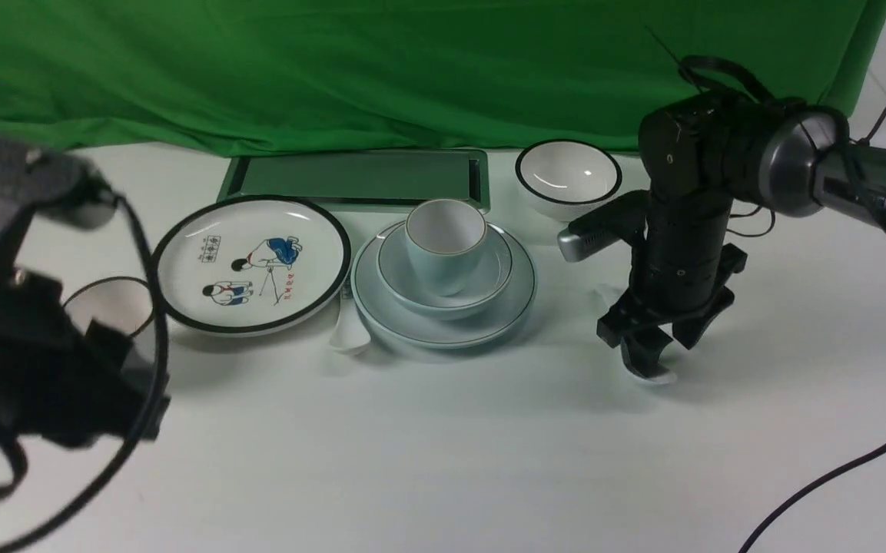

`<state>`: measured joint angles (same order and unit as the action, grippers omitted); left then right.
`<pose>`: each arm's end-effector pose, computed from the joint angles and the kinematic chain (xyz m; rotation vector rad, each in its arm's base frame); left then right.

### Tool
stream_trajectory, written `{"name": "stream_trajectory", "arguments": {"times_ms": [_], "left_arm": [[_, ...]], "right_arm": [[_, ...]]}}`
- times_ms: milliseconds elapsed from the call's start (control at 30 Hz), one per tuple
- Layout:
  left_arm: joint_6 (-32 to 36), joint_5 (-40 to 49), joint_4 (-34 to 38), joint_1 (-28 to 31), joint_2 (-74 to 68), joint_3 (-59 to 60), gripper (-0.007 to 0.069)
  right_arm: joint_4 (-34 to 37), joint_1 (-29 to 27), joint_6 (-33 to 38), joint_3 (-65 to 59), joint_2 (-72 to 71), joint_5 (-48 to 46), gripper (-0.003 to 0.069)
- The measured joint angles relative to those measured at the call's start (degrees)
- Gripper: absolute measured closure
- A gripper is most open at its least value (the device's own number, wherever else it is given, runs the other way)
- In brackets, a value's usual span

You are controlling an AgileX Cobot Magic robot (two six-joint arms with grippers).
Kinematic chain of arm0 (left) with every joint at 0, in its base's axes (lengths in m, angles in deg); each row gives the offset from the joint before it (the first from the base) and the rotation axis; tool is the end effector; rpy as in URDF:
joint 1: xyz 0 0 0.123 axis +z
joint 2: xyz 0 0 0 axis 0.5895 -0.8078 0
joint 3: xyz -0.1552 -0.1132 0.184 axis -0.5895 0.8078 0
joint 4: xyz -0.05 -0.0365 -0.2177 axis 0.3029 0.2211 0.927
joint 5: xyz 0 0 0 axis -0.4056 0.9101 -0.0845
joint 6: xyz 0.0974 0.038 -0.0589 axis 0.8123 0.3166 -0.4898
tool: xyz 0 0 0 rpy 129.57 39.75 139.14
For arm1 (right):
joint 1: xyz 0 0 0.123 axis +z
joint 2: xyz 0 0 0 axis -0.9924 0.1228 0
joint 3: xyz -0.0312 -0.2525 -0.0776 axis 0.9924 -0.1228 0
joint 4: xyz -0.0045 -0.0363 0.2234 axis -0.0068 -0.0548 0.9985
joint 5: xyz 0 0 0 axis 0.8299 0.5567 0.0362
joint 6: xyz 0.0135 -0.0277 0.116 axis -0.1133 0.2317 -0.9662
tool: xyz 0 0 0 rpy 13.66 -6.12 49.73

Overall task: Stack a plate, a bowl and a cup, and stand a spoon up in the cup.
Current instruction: Use the right arm to grab a blue soup spoon, then use the right arm to put the blue soup spoon into the blue teacup in the middle

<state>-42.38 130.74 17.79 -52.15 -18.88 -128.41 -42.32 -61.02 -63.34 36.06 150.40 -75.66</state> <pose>0.1698 -0.0565 0.2804 0.4317 2.4298 -0.1767 0.3841 0.1518 0.1380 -0.8591 2.9186 -0.0180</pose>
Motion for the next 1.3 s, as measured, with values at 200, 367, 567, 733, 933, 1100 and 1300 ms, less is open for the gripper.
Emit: {"name": "stream_trajectory", "arguments": {"times_ms": [200, 367, 567, 733, 933, 1100, 1300], "left_arm": [[-0.14, -10.54, -0.51, 0.00, 1.95, 10.36, 0.0414], [-1.20, -14.31, 2.49, 0.00, 1.95, 12.18, 0.0412], [-1.20, -15.17, 4.84, 0.00, 1.95, 12.18, 0.0409], [-1.20, -15.23, 5.36, 0.00, 1.95, 12.19, 0.0404], [-1.21, -15.40, 5.82, 0.00, 1.95, 12.23, 0.0402], [-0.47, -15.61, 6.57, 0.00, 1.95, 12.30, 0.0402], [3.60, -15.58, 9.11, 0.00, 3.89, 10.76, 0.0508]], "right_arm": [[0.12, 1.23, -3.90, 0.06, -0.90, 5.05, 0.0186], [0.38, -0.18, -14.16, 0.06, -0.31, 13.30, 0.0186], [0.83, -0.90, -16.95, 0.06, 1.10, 17.40, 0.0270], [2.67, -0.89, -16.63, 0.06, 1.40, 17.01, 0.0431], [3.03, -0.61, -12.77, 0.23, 0.93, 14.94, 0.0480], [5.90, 2.24, -8.42, 0.47, -4.44, 18.45, 0.0480], [16.63, 9.14, 4.73, 0.70, -10.33, 35.22, 0.0480]]}}
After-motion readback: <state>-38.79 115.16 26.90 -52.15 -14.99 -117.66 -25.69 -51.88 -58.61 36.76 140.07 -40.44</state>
